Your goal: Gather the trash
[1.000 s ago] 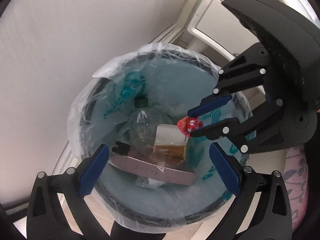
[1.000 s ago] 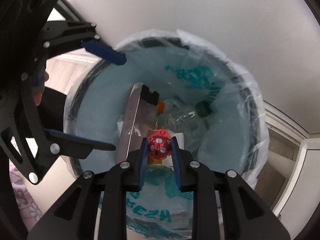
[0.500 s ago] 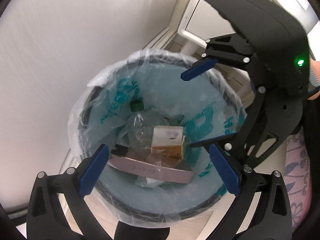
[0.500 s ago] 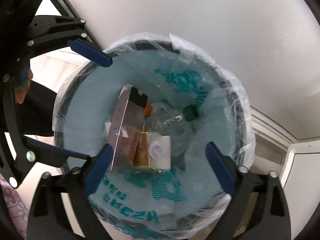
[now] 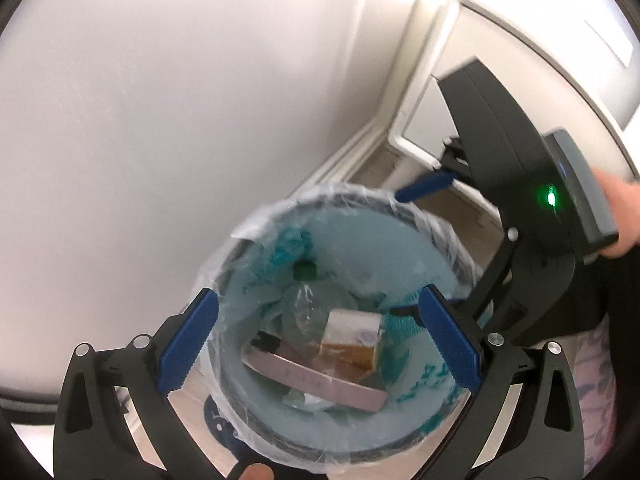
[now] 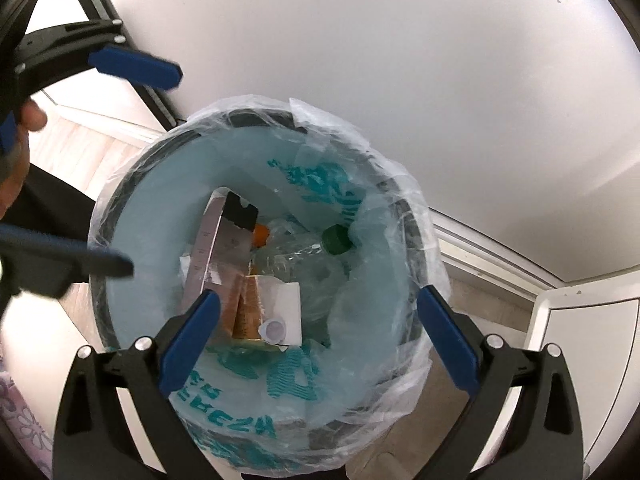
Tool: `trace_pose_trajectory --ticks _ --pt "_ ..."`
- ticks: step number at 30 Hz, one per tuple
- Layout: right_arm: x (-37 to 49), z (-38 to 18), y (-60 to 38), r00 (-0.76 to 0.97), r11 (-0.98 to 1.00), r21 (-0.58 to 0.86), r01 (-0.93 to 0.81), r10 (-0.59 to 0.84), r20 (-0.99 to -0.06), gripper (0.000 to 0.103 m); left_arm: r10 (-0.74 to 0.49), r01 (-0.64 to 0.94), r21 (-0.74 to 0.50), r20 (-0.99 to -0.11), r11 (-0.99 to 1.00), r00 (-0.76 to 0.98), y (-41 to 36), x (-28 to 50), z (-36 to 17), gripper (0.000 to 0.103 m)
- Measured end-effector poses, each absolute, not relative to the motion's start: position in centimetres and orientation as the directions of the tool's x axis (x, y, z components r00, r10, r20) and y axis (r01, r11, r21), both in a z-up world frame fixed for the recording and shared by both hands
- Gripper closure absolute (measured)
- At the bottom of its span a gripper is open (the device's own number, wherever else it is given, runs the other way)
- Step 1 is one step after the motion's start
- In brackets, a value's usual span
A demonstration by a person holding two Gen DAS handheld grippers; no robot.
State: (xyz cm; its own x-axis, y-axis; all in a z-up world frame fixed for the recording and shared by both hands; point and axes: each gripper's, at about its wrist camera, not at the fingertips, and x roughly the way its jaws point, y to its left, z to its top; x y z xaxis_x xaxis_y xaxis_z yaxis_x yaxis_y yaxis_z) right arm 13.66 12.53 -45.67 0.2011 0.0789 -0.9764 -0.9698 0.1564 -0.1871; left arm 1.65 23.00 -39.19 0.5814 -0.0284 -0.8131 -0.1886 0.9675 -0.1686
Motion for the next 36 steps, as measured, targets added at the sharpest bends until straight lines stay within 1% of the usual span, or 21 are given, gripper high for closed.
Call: trace_pose_trajectory --ticks 6,10,14,21,25,29,32,36 --pt "13.6 -45.3 12.5 0.209 0.182 -0.190 -0.965 0.090 -0.974 0.007 0.014 -0.232 -0.143 -0.823 0.962 0.568 22.7 1.9 -39.0 0.006" --pt "13.4 -45.2 12.5 0.223 0.167 -0.206 -0.964 0.090 -0.971 0.007 -0.004 -0.246 -0.182 -0.812 0.952 0.583 22.3 1.6 -38.6 0.006" --pt "13.5 -45.2 12.6 0.221 0.174 -0.203 -0.964 0.092 -0.971 0.007 0.020 -0.291 -0.183 -0.816 0.939 0.577 22.6 1.4 -38.5 0.006" --pt "13.5 -45.2 12.6 0.223 0.170 -0.206 -0.964 0.093 -0.970 0.007 -0.004 -0.303 -0.224 -0.811 0.926 0.586 23.3 1.5 -38.5 0.006" --pt "13.5 -45.2 12.7 0.225 0.176 -0.206 -0.963 0.092 -0.970 0.007 0.041 -0.317 -0.187 -0.803 0.930 0.595 23.3 1.2 -38.1 0.006" --pt "13.5 -45.3 12.8 0.224 0.175 -0.206 -0.963 0.091 -0.970 0.007 0.032 -0.312 -0.191 -0.807 0.931 0.589 23.4 1.4 -38.2 0.006" --pt "13.5 -45.3 12.9 0.225 0.172 -0.207 -0.963 0.092 -0.970 0.007 0.050 -0.311 -0.159 -0.820 0.937 0.570 23.2 1.6 -38.4 0.006" --pt "13.4 -45.1 12.9 0.226 0.170 -0.207 -0.963 0.097 -0.969 0.007 0.042 -0.303 -0.157 -0.827 0.940 0.560 22.9 1.7 -38.5 0.006"
